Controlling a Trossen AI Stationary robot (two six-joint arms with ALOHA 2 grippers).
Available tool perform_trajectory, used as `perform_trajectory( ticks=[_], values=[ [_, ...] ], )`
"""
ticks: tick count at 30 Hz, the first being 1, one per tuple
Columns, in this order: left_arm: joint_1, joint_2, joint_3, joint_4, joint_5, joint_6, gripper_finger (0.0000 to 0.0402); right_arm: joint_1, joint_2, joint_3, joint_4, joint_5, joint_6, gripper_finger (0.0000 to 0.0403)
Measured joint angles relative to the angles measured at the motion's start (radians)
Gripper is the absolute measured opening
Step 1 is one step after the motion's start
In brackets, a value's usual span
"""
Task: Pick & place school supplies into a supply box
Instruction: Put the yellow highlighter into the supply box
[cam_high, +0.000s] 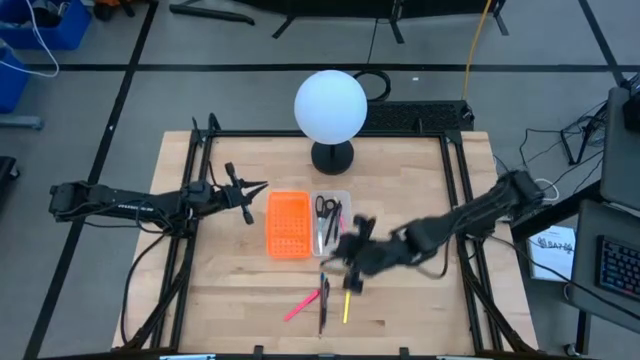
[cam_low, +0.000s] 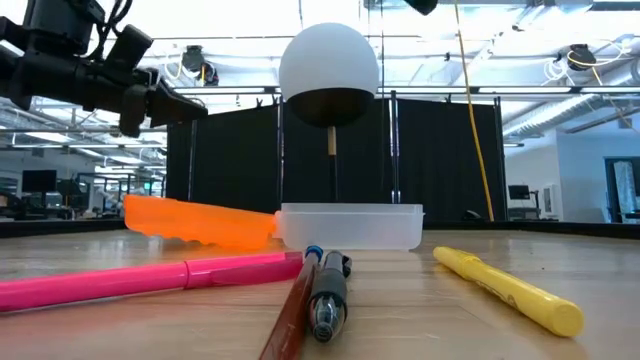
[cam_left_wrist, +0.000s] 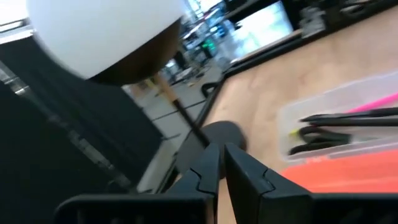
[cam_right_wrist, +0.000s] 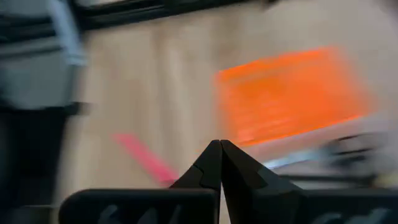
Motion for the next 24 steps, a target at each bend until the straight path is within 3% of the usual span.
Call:
perform_trajectory(
  ticks=[5, 12, 19, 24],
  values=[
    [0.0, 0.0, 0.0, -0.006, -0.081, -0.092, 0.0022, 0.069, 0.119, 0.128, 0.023, -0.114, 0.468, 0.0],
    [0.0, 0.0, 0.0, -0.047, -0.099, -0.222, 0.0004, 0.14, 0.27, 0.155, 0.036, -0.121, 1.047, 0.0],
    [0.0, 0.0, 0.0, -0.019, -0.032, -0.297, 0.003, 0.15, 0.415, 0.153, 0.027, -0.244, 1.256, 0.0004],
    [0.0, 0.0, 0.0, 0.006, 0.021, -0.301, 0.004, 0.143, 0.441, 0.154, -0.042, -0.353, 1.324, 0.0039]
  ],
)
